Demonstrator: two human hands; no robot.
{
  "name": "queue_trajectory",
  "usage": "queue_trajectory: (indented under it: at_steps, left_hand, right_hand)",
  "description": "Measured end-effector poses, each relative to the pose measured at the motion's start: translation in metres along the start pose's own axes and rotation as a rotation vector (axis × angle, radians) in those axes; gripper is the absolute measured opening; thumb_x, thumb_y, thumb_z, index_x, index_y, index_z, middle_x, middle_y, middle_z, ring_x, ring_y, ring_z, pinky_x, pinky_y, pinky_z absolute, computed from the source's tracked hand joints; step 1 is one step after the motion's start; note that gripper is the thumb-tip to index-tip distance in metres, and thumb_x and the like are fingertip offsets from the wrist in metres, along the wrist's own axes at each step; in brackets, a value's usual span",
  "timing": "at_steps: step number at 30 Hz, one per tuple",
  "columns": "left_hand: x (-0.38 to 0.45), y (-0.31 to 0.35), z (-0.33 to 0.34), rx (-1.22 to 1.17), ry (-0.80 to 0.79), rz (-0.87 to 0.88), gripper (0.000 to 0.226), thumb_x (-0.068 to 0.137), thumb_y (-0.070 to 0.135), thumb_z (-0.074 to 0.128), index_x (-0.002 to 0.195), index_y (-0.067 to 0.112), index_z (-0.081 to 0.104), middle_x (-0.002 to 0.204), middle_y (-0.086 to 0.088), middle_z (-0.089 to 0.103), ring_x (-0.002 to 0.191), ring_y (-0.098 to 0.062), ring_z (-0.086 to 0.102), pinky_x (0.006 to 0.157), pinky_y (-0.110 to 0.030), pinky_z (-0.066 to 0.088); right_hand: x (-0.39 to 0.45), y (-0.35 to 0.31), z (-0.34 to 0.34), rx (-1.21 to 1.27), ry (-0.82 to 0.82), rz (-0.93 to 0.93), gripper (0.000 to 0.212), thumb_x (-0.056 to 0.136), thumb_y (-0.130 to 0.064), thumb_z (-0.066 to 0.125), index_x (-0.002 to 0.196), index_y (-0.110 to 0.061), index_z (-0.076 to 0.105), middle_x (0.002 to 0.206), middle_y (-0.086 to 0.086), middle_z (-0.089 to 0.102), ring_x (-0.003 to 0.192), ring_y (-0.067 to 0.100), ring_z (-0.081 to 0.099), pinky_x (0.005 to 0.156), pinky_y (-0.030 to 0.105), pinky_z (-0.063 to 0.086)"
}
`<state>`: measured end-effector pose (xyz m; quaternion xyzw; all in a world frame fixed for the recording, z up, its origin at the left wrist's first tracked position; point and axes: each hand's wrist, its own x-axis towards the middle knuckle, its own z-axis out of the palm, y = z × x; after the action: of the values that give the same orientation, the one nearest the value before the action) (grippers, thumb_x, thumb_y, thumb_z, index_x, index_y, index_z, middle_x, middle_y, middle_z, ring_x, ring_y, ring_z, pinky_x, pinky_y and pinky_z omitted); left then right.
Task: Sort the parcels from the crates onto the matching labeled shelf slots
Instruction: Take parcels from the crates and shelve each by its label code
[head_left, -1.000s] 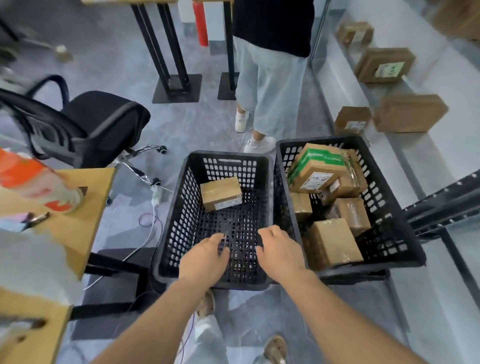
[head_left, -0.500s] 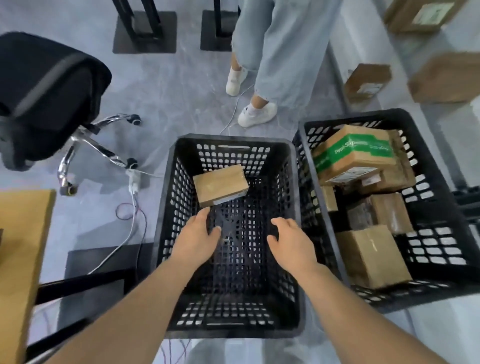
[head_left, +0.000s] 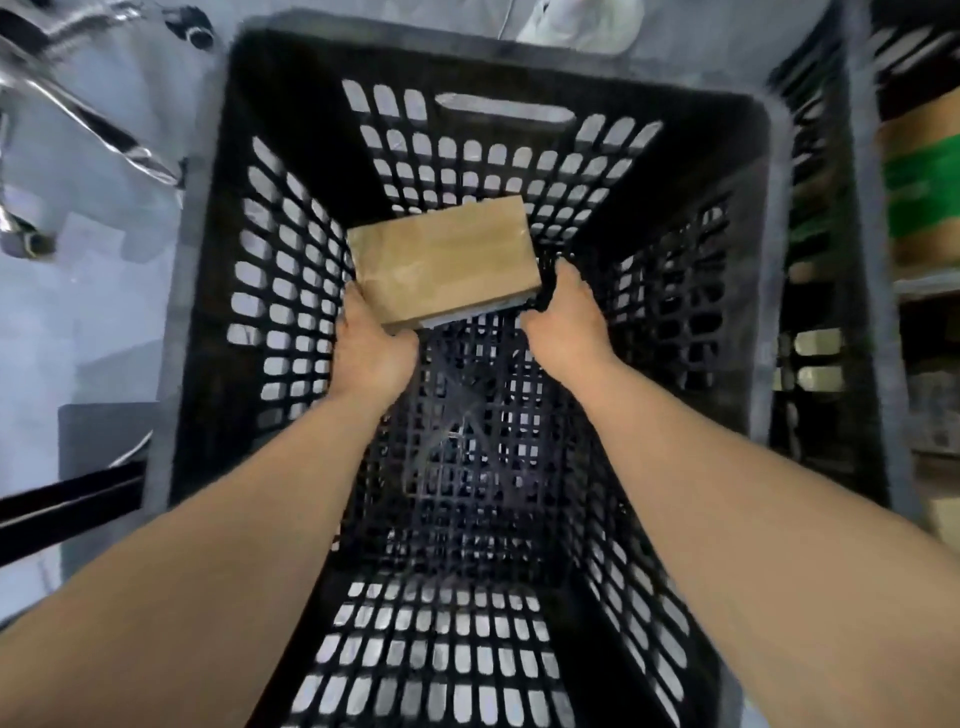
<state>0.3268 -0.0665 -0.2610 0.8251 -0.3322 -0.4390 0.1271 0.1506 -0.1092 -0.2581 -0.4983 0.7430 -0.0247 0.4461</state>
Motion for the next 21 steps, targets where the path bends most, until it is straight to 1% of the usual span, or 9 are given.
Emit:
queue_trajectory:
  at_steps: [2,5,7,9,12,14,15,18,21]
  left_hand:
    - [0.008,0.0,0.004,-0.051,0.005,-0.021,0.069,0.083,0.019,0.054,0.145,0.021,0.023,0.133,-0.005,0.051,0.118,-0.026,0.052,0.105,-0.039,0.04]
    - [0.013,0.001,0.005,-0.087,-0.006,-0.03,0.059,0.088,0.007,0.047,0.142,0.02,0.027,0.122,-0.003,0.054,0.107,-0.022,0.054,0.094,-0.031,0.045]
    - [0.011,0.002,0.002,-0.103,0.013,0.0,0.058,0.089,0.004,0.044,0.143,0.02,0.028,0.12,-0.001,0.054,0.107,-0.02,0.053,0.093,-0.03,0.044]
    - [0.005,0.002,-0.003,-0.118,0.025,0.029,0.058,0.09,0.002,0.043,0.143,0.02,0.03,0.115,0.004,0.052,0.104,-0.015,0.051,0.089,-0.027,0.042]
    - [0.001,0.002,-0.012,-0.154,0.056,0.028,0.054,0.093,0.013,0.047,0.144,0.02,0.031,0.123,0.003,0.056,0.112,-0.018,0.053,0.097,-0.031,0.043]
    - [0.004,0.004,-0.017,-0.138,0.088,0.015,0.056,0.094,0.025,0.049,0.146,0.02,0.029,0.133,-0.003,0.055,0.12,-0.025,0.052,0.102,-0.037,0.041]
    - [0.006,0.006,-0.019,-0.122,0.094,0.004,0.057,0.094,0.029,0.049,0.146,0.019,0.028,0.134,-0.004,0.054,0.122,-0.026,0.051,0.102,-0.035,0.041]
    - [0.011,0.011,-0.021,-0.079,0.02,0.041,0.056,0.097,0.027,0.046,0.147,0.018,0.025,0.135,0.001,0.054,0.116,-0.018,0.051,0.09,-0.025,0.037]
    - [0.011,0.01,-0.017,-0.074,-0.13,0.096,0.055,0.099,0.023,0.041,0.15,0.023,0.02,0.133,0.009,0.048,0.118,-0.008,0.045,0.09,-0.023,0.035]
  right_hand:
    - [0.014,0.001,0.012,0.066,-0.029,0.014,0.07,0.092,-0.007,0.05,0.151,-0.022,0.015,0.146,0.009,0.036,0.119,0.03,0.05,0.092,0.04,0.048]
    - [0.016,0.003,0.021,0.164,-0.041,0.012,0.061,0.091,0.001,0.044,0.145,-0.024,0.029,0.123,0.003,0.052,0.111,0.026,0.054,0.085,0.038,0.049]
    - [0.008,0.005,0.021,0.17,-0.002,-0.004,0.054,0.092,-0.001,0.046,0.14,-0.024,0.037,0.119,0.002,0.056,0.107,0.023,0.055,0.081,0.035,0.048]
    - [-0.005,0.007,0.017,0.141,0.027,0.007,0.051,0.093,-0.01,0.051,0.14,-0.023,0.036,0.12,0.003,0.059,0.102,0.023,0.058,0.075,0.033,0.047]
    - [-0.02,0.01,0.01,0.138,0.042,0.071,0.061,0.093,-0.03,0.057,0.145,-0.024,0.026,0.114,0.002,0.061,0.094,0.024,0.062,0.074,0.038,0.053]
    - [-0.023,0.01,0.006,0.129,0.032,0.093,0.063,0.094,-0.035,0.054,0.147,-0.026,0.021,0.109,0.005,0.062,0.093,0.025,0.063,0.072,0.037,0.052]
    - [-0.024,0.011,0.006,0.117,0.019,0.091,0.062,0.095,-0.035,0.052,0.148,-0.027,0.021,0.107,0.006,0.063,0.092,0.026,0.063,0.068,0.036,0.05]
    - [-0.023,0.012,0.01,0.039,-0.038,0.094,0.046,0.097,-0.029,0.046,0.141,-0.025,0.034,0.1,0.007,0.063,0.088,0.027,0.064,0.067,0.038,0.053]
    - [-0.023,0.017,0.015,0.021,-0.074,0.145,0.032,0.097,-0.02,0.045,0.129,-0.014,0.046,0.09,0.002,0.058,0.083,0.027,0.066,0.073,0.043,0.057]
